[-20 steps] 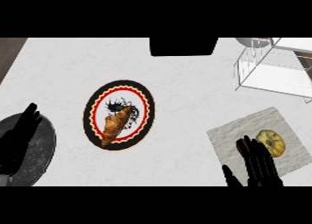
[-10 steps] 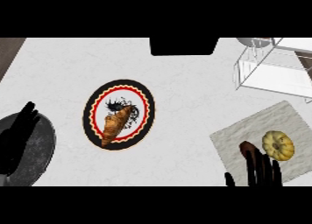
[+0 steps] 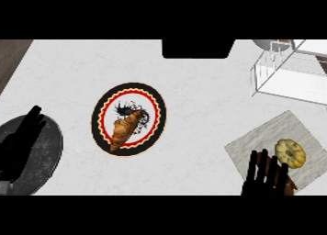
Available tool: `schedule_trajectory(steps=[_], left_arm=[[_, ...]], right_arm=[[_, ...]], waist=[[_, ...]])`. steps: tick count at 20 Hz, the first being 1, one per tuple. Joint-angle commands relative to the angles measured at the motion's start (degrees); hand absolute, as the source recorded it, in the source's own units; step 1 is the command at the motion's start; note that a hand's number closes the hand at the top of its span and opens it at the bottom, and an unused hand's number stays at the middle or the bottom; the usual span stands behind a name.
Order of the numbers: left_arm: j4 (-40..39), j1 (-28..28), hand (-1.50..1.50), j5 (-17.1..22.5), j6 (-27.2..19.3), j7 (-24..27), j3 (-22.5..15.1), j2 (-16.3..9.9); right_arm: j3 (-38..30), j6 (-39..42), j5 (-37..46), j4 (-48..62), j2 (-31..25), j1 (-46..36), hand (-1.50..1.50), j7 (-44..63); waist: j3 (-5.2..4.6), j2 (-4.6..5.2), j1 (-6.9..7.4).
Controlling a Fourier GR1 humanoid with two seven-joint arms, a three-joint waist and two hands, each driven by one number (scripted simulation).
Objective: Pick the sweet potato from the placemat and place it in the tiered shelf
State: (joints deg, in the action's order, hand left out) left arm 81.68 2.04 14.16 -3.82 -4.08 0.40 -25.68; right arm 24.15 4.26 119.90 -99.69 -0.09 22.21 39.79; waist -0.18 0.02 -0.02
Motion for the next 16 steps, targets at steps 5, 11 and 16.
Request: schedule_trajectory(steps=[5, 11, 16], left_arm=[[0.23, 0.87, 0.0, -2.67, 0.29, 0.47, 1.24, 3.13], [3.36, 1.79, 0.0, -4.7, 0.67, -0.62, 1.13, 5.03], [-0.54, -0.5, 0.0, -3.54, 5.38, -1.28, 5.56, 2.88]], right_arm=[[0.08, 13.88, -1.06, -2.11, -1.37, -7.15, -1.5, 0.86], [-5.07, 5.87, -4.17, 6.49, -2.98, -10.16, -1.5, 2.35], [-8.79, 5.51, -7.57, 9.93, -5.11, -14.76, -1.5, -1.37]], waist=[[0.18, -0.07, 0.06], [0.2, -0.08, 0.16], [0.19, -0.03, 0.15]])
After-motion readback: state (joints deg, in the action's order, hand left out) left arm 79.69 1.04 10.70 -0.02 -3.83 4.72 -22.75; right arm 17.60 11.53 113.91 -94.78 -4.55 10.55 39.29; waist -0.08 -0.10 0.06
